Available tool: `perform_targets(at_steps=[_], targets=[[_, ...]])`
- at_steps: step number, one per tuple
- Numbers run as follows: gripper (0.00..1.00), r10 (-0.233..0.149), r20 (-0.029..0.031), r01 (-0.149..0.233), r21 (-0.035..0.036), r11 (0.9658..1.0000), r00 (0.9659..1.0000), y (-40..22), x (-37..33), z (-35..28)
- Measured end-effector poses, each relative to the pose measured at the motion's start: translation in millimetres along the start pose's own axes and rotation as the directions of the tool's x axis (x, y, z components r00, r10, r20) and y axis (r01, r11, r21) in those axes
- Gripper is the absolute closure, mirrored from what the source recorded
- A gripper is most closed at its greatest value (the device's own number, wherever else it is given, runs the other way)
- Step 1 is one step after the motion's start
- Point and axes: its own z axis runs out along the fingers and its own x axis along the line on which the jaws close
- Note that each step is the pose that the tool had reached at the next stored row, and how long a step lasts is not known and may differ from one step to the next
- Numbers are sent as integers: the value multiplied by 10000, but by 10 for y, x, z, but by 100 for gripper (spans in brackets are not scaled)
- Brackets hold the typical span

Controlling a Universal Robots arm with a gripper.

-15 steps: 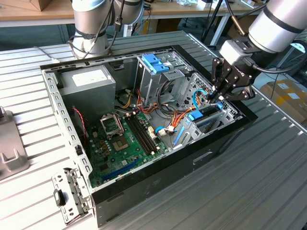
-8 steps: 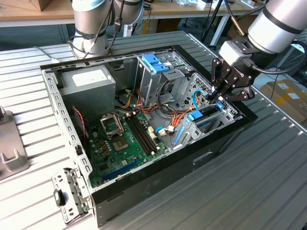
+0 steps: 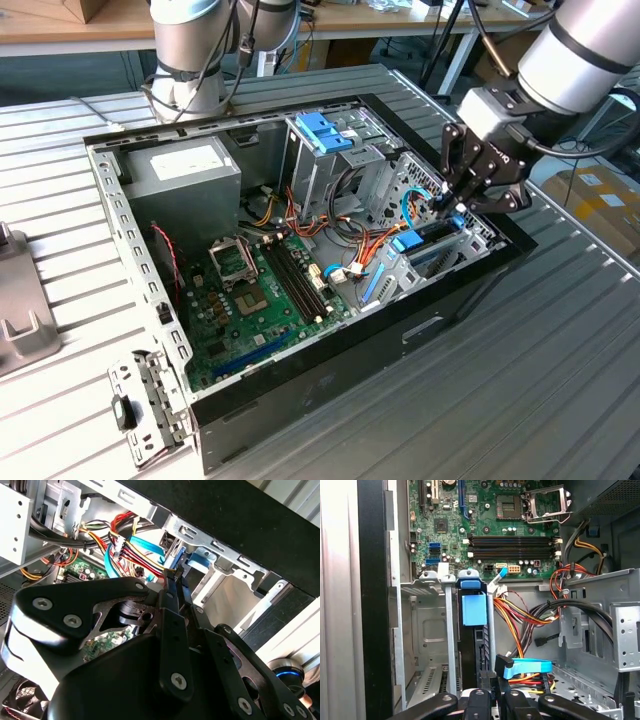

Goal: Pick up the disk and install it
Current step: 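Insert the first disk wire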

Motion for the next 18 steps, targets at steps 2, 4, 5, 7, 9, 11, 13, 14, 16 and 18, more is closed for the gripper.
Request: perform_targets(at_steps=[2,4,5,7,9,11,13,14,16,18], targets=[[83,0,0,0,0,10000,10000,7,9,4],[83,0,1,0,0,10000,10000,19,18,8],[83,-1,-1,1,0,10000,10000,24,22,9],[83,-1,-2,1,0,10000,10000,32,27,14],[83,-1,-1,1,0,10000,10000,35,32,19],[83,-1,-1,1,0,10000,10000,38,34,25],[83,-1,-1,1,0,10000,10000,40,38,32],[83,-1,-1,1,0,10000,10000,41,39,36],[83,0,-1,0,0,10000,10000,44,43,43],[83,-1,-1,1,0,10000,10000,46,48,49]])
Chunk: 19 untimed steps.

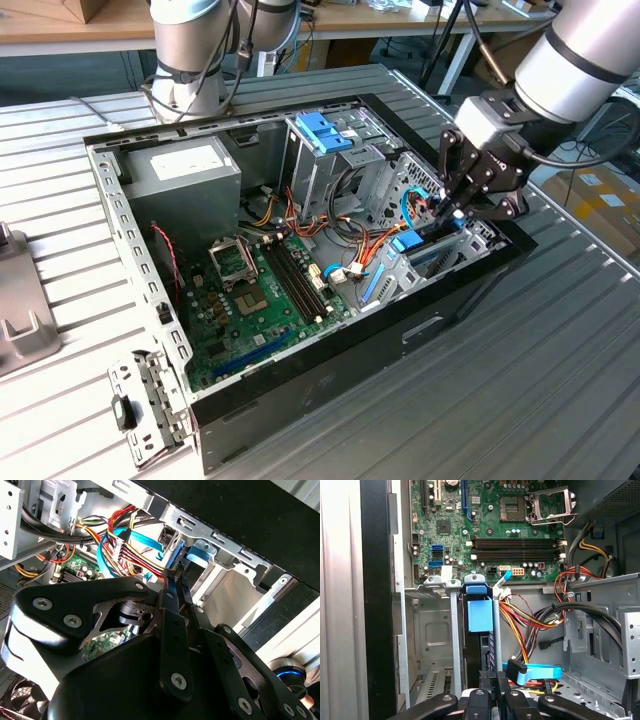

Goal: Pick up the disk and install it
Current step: 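Insert the first disk wire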

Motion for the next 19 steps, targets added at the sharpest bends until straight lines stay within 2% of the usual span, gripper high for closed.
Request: perform_targets(at_steps=[19], targets=[[83,0,-1,0,0,10000,10000,8,72,69]])
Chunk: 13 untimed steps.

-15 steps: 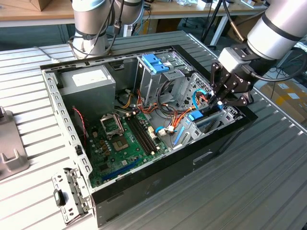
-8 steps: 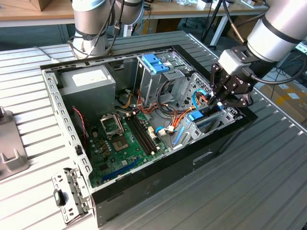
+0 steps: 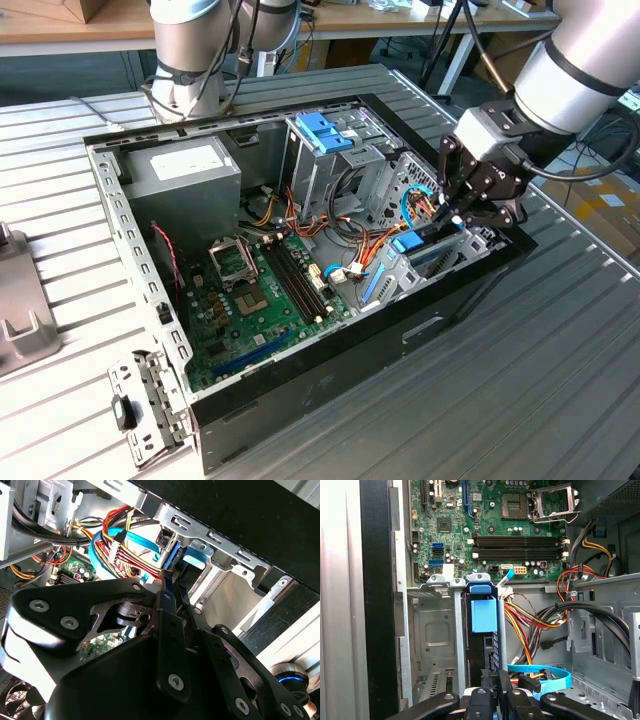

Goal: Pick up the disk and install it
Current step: 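Insert the first disk wire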

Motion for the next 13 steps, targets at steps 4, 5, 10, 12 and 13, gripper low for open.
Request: perform_targets(at_steps=[4,5,10,12,13], targets=[[83,0,0,0,0,10000,10000,2,2,5],[83,0,-1,0,0,10000,10000,2,2,6],[69,1,1,-1,0,10000,10000,2,3,9],[69,0,0,0,0,10000,10000,2,3,9],[69,0,-2,0,0,10000,10000,2,3,6]])
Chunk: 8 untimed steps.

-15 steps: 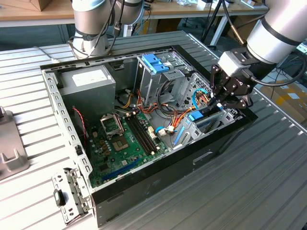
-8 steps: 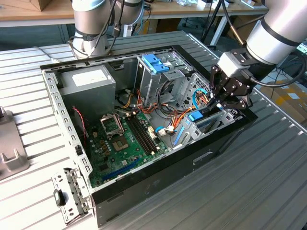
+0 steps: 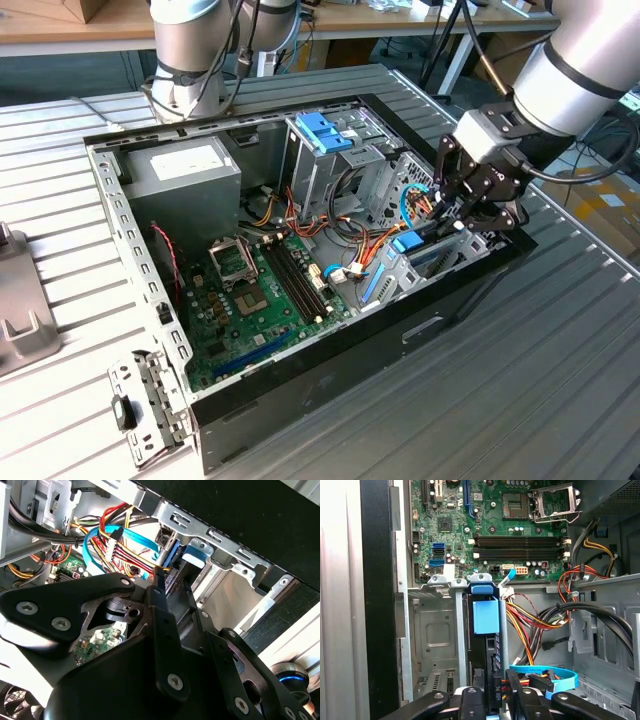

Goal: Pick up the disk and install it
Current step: 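Insert the first disk wire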

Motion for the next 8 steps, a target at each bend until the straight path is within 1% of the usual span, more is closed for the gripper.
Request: perform_targets(at_steps=[2,3,5,8], targets=[[69,0,0,0,0,10000,10000,1,-3,-19],[69,0,3,0,0,10000,10000,3,-8,-67],[69,0,1,0,0,10000,10000,5,-13,-115],[69,0,5,0,0,10000,10000,6,-17,-151]])
